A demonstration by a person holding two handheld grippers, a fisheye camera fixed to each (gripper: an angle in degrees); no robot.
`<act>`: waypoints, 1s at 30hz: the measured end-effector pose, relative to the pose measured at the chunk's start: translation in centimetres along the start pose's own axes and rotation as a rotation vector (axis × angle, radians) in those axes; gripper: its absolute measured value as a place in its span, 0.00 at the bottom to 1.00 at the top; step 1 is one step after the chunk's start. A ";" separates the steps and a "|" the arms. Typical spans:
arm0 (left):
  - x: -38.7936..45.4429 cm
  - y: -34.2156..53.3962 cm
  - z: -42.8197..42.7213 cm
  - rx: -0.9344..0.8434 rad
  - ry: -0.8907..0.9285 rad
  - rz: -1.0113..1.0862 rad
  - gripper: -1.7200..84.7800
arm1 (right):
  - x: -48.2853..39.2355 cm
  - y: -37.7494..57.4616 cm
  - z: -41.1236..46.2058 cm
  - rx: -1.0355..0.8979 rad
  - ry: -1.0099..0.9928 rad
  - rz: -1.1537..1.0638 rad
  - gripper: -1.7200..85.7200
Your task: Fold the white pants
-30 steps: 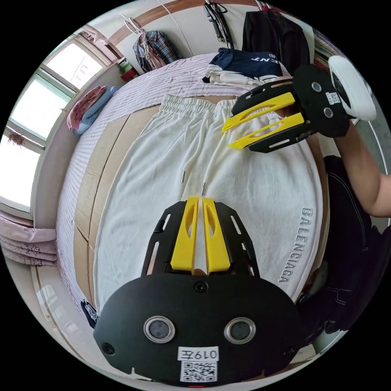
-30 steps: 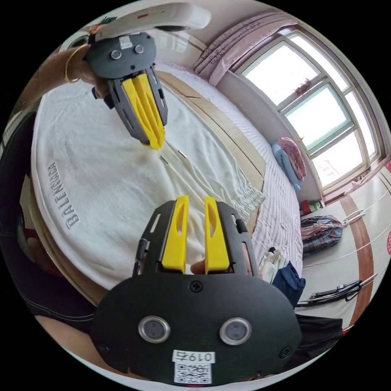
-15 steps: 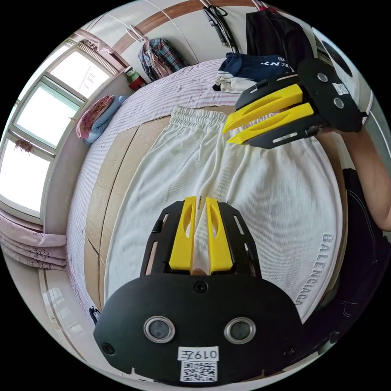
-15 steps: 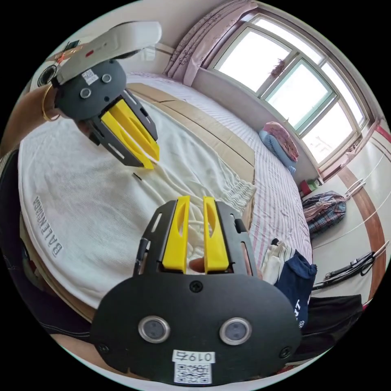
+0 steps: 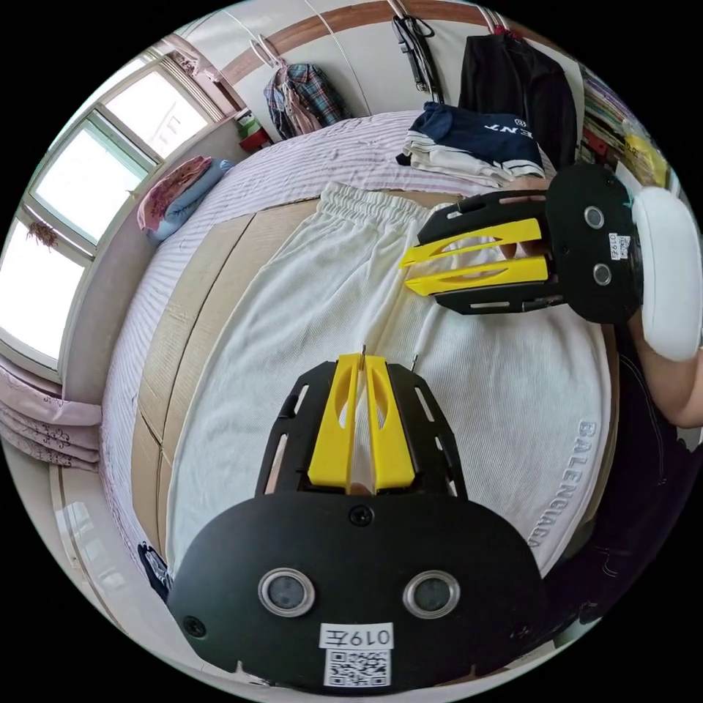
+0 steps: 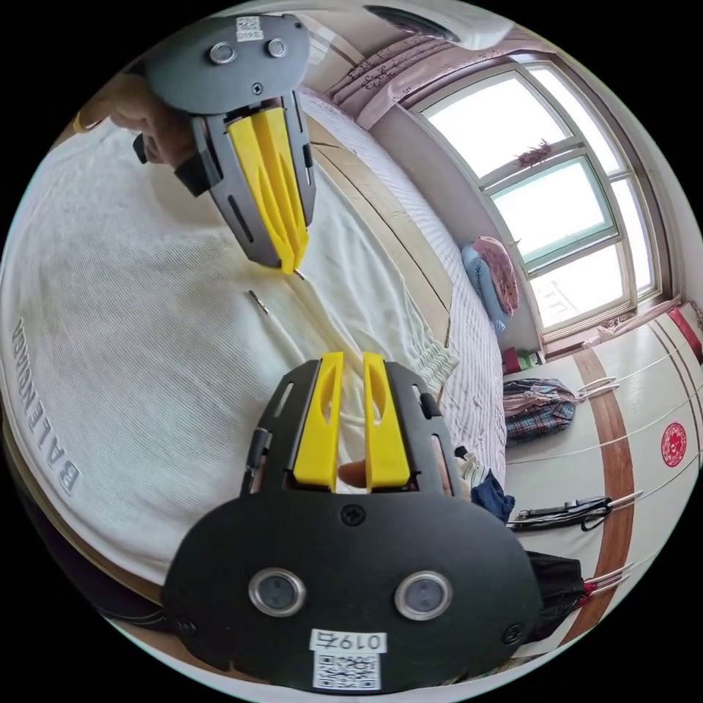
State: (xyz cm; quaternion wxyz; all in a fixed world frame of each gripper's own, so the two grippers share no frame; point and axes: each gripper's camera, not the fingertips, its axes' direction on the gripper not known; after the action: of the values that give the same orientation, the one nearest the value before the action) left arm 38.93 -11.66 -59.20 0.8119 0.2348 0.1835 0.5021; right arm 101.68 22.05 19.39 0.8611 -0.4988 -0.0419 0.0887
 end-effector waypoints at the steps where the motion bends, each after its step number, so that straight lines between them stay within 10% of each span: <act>1: 0.1 -0.1 0.2 -0.016 -0.003 0.006 0.03 | -0.4 0.2 0.1 -0.023 0.030 -0.027 0.10; 11: 2.5 1.9 -4.2 0.102 0.060 -0.046 0.03 | 8.1 8.9 -4.1 0.224 -0.131 0.414 0.05; 30: 8.9 2.9 -0.4 -0.007 -0.028 0.047 0.03 | 0.4 8.5 6.0 0.091 -0.341 0.145 0.03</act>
State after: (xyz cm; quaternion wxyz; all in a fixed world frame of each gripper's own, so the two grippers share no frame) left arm 40.42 -2.47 -58.45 0.8033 0.2431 0.1647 0.5182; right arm 100.16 31.44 14.99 0.8546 -0.4388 -0.1469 0.2357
